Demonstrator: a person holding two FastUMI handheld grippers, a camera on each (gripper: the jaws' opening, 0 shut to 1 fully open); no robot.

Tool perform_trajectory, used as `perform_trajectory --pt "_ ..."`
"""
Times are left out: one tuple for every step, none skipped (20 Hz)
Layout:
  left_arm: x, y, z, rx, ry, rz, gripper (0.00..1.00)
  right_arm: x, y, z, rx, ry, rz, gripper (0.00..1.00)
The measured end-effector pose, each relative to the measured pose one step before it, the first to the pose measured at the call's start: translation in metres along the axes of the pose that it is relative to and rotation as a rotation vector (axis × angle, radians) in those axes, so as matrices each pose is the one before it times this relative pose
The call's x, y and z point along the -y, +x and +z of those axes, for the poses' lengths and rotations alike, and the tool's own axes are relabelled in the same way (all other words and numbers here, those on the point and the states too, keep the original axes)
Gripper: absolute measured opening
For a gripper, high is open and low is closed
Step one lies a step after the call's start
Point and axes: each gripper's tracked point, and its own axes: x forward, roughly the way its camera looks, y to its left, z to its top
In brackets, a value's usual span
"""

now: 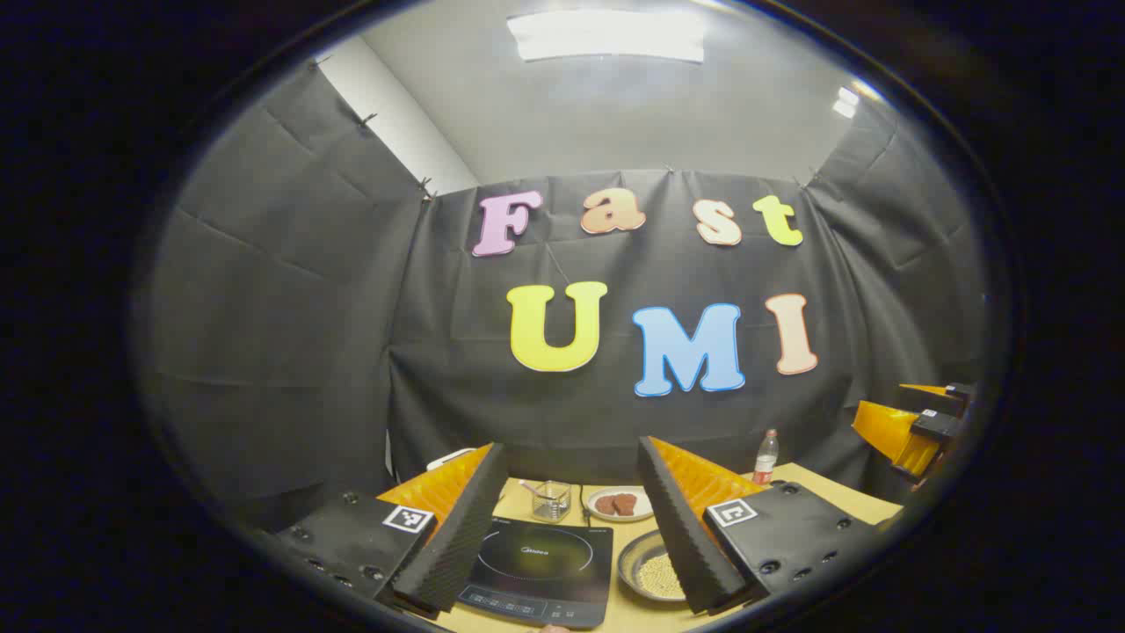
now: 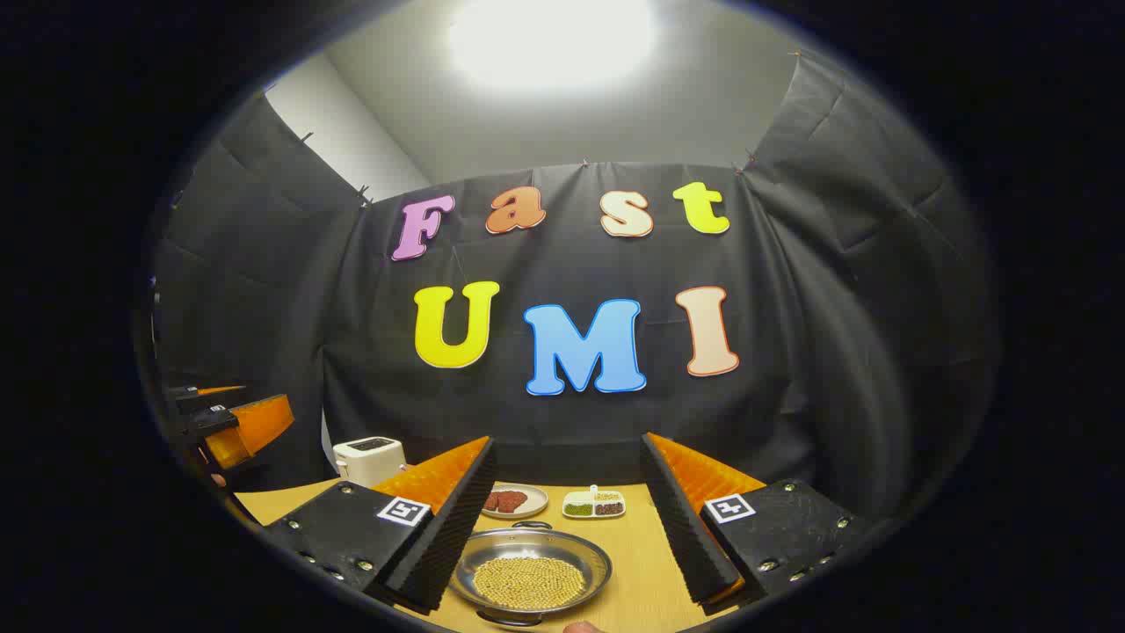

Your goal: First push the handle of the pot to place it horizontally, then grasp the pot with both hands and set it on the induction cooktop.

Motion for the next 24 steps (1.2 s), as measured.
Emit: perform_trajectory --pt "0.00263 0.00184 0.00078 0.00250 0.00183 -0.00655 1.00 0.00590 -0.00018 0.00094 0.00065 -0.00450 -0.00866 0.98" --pt "0.00263 0.00090 -0.00012 0.00079 0.00012 -0.00737 0.97 0.00560 -0.00017 0.00200 0.00496 -0.00891 -0.00964 0.98" --pt "0.00280 0.00046 -0.00008 0.00012 -0.00449 -0.00855 0.94 0.00430 -0.00026 0.00129 0.00266 -0.01027 -0.01070 0.98" --pt "0.00280 0.00197 0.00051 -0.00003 -0.00692 -0.00803 0.92 0.00448 -0.00043 0.00182 0.00173 -0.00763 -0.00887 0.98" --pt "0.00163 0.00216 -0.00119 0.00109 -0.00513 -0.00668 0.98 0.00478 -0.00090 0.00053 0.00096 -0.00544 -0.01259 0.98" --pt "0.00104 0.00162 -0.00005 0.00205 0.00004 -0.00231 0.98 0.00538 0.00000 0.00088 -0.00313 -0.00324 -0.01310 0.98" --pt "-0.00050 0.00120 0.00028 0.00110 0.00169 -0.00146 0.99 0.00361 -0.00021 -0.00193 -0.00659 -0.00360 -0.01031 0.98" --pt "-0.00020 0.00214 0.00068 0.00207 0.00127 -0.00213 1.00 0.00234 -0.00122 -0.00011 -0.00757 -0.00560 -0.00994 0.98" --pt "0.00012 0.00185 0.00037 0.00161 0.00159 -0.00070 0.98 0.00375 0.00042 -0.00029 -0.00481 -0.00816 -0.01019 0.98" --pt "-0.00082 0.00231 0.00016 0.00147 0.00177 -0.00022 0.97 0.00240 0.00067 0.00108 -0.00140 -0.00498 -0.00707 0.98" --pt "-0.00080 0.00083 -0.00018 0.00011 0.00089 0.00138 1.00 0.00270 0.00044 0.00033 0.00022 -0.00224 -0.00780 0.98" --pt "-0.00074 0.00187 -0.00040 -0.00262 0.00052 0.00157 1.00 0.00168 0.00128 0.00111 0.00130 0.00138 -0.00457 0.98" --pt "-0.00099 0.00038 -0.00118 -0.00171 0.00058 0.00050 0.99 0.00091 0.00005 0.00001 0.00004 0.00231 -0.00334 0.98" --pt "-0.00025 0.00150 0.00067 -0.00168 0.00030 0.00316 0.98 0.00144 0.00159 0.00051 -0.00066 0.00028 -0.00180 0.98" --pt "-0.00010 0.00171 0.00102 0.00141 -0.00052 0.00298 0.97 0.00171 0.00089 -0.00079 -0.00235 -0.00160 -0.00100 0.98" --pt "0.00040 0.00066 0.00068 0.00131 -0.00123 0.00200 1.00 0.00158 0.00192 -0.00026 -0.00333 -0.00299 -0.00100 0.98" --pt "0.00065 -0.00017 -0.00133 -0.00013 -0.00168 0.00223 1.00 0.00085 0.00066 -0.00034 -0.00205 -0.00258 -0.00051 0.98" --pt "0.00125 -0.00079 0.00046 -0.00241 -0.00180 -0.00002 0.97 0.00003 0.00101 -0.00052 -0.00254 -0.00099 0.00010 0.98" --pt "0.00089 -0.00034 -0.00230 -0.00359 0.00108 0.00151 0.98 0.00062 0.00073 -0.00071 -0.00417 0.00091 0.00451 0.98" --pt "0.00043 -0.00098 -0.00005 -0.00159 0.00334 0.00212 0.97 0.00013 0.00085 -0.00162 -0.00503 0.00267 0.00579 0.98" --pt "0.00065 -0.00016 -0.00057 -0.00146 0.00359 0.00267 1.00 -0.00108 -0.00037 -0.00134 -0.00484 0.00456 0.00520 0.98" --pt "0.00043 -0.00102 -0.00013 -0.00172 0.00368 0.00346 1.00 -0.00078 0.00140 -0.00097 -0.00552 0.00416 0.00627 0.98" --pt "0.00141 -0.00077 0.00049 -0.00075 0.00317 0.00202 0.97 -0.00003 0.00038 -0.00204 -0.00016 0.00188 0.00156 0.98" --pt "0.00159 -0.00064 0.00110 0.00075 0.00392 0.00070 0.97 0.00241 0.00141 0.00031 -0.00069 0.00128 -0.00028 0.97"
